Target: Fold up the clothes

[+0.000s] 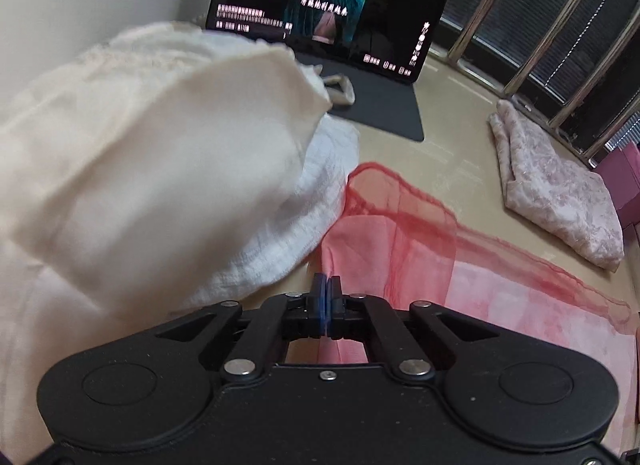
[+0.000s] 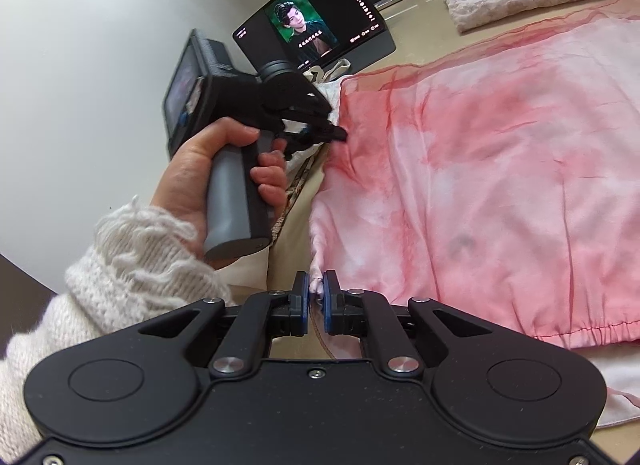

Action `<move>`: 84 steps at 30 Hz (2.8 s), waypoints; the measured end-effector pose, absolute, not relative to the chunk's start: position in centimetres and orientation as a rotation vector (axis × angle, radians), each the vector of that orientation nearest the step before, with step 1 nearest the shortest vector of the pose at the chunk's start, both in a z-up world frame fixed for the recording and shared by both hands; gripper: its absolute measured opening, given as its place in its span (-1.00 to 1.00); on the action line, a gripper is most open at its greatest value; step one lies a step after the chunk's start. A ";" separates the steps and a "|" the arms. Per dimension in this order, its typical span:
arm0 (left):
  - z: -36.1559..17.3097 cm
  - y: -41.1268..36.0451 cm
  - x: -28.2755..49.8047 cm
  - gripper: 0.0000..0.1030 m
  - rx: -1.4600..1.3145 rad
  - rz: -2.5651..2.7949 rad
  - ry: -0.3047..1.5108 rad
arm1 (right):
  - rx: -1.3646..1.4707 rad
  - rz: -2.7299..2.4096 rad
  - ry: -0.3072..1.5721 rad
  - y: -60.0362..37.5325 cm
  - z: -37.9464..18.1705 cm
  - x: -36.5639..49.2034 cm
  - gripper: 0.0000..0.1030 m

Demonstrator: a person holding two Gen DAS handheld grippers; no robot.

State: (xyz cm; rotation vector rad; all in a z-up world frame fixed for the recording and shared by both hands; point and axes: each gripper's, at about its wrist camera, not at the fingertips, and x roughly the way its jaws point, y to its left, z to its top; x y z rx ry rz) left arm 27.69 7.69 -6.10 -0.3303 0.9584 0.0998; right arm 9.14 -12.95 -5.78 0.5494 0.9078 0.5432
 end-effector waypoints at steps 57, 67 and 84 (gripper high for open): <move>-8.5 -6.0 24.8 -0.77 0.097 -0.234 0.956 | 1.025 0.118 1.050 -22.8 -12.1 4.8 -0.82; -6.9 -4.8 23.8 -0.17 0.037 -0.249 0.914 | 0.954 0.124 1.052 -22.7 -11.3 5.3 -0.57; -4.3 -4.8 17.9 -0.04 0.134 -0.312 0.911 | 0.851 0.135 0.714 -31.1 -1.7 2.0 0.13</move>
